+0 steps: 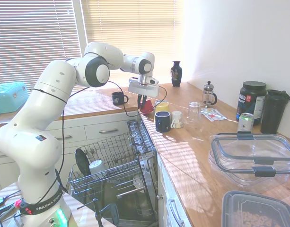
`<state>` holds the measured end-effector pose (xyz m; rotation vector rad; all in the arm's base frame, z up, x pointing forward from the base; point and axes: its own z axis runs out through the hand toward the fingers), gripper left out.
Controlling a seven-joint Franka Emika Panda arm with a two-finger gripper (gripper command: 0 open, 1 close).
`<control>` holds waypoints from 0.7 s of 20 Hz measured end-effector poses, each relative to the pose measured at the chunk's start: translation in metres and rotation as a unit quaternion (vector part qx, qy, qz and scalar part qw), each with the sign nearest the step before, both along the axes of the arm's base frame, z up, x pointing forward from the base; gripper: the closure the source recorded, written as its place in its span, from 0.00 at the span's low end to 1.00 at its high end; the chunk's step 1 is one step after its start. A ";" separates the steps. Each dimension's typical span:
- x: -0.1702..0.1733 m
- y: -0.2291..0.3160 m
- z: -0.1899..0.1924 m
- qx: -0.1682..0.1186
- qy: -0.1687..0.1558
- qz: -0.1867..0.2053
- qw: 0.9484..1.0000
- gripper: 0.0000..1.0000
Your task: Take a mug cup out of the rack
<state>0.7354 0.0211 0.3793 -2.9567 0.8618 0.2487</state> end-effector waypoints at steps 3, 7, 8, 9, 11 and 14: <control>0.003 -0.012 -0.004 0.002 0.006 -0.007 1.000 0.00; 0.007 -0.023 -0.006 0.003 0.011 -0.014 1.000 0.00; 0.008 -0.024 -0.006 0.003 0.011 -0.016 1.000 0.00; 0.009 -0.025 -0.005 0.001 0.009 -0.021 1.000 0.00; 0.011 -0.027 -0.004 -0.002 0.008 -0.034 0.999 0.00; 0.012 -0.029 0.000 -0.006 0.004 -0.047 0.999 0.00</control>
